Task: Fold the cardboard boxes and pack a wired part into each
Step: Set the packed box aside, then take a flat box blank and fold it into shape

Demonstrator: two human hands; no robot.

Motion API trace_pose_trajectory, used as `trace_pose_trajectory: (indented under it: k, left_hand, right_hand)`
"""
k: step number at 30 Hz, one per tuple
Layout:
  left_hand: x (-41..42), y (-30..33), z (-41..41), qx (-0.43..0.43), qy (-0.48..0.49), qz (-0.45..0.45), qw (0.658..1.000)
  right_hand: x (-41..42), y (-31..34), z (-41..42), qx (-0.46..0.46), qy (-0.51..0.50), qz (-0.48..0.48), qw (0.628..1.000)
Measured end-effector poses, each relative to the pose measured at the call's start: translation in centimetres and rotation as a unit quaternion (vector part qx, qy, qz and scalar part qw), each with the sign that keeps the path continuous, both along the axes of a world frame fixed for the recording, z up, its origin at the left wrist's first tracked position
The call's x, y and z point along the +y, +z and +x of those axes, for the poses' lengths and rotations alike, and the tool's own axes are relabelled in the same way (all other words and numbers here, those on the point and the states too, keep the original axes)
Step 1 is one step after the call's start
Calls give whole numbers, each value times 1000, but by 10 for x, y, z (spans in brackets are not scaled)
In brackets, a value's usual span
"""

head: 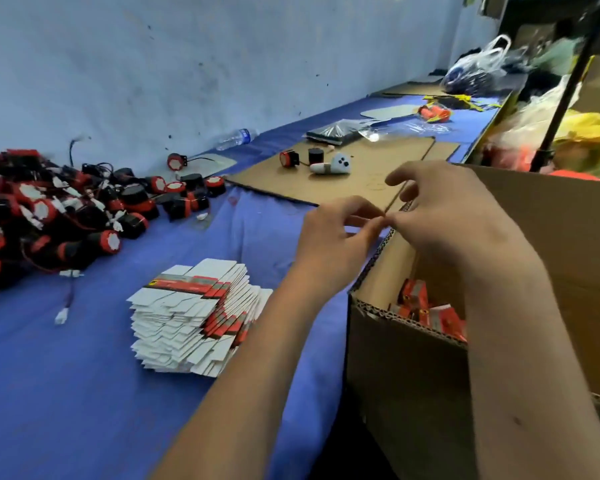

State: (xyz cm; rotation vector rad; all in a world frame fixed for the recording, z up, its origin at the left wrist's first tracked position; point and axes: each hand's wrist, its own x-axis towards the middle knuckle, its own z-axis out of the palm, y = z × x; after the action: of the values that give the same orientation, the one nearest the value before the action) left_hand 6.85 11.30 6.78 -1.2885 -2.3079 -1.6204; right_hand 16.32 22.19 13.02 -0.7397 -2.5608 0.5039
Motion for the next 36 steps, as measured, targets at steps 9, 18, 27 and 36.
trace_pose_trajectory:
  k: [9,18,27,36]
  left_hand:
    - [-190,-85,-102,-162,513,-156,828]
    - [-217,-92,-147,-259,503,111,817]
    - [-322,-66,-88,-210,327,371,843]
    - [-474,-106,-14,-370,141,449,801]
  right_hand:
    - [-150,-98,-163,-176,274,-44,944]
    - [-183,-132,-225,-145,346,-34,926]
    - [-288,-105,-207,71,447,-363,815]
    - [-449,-146,-165,-48,528,-564,633]
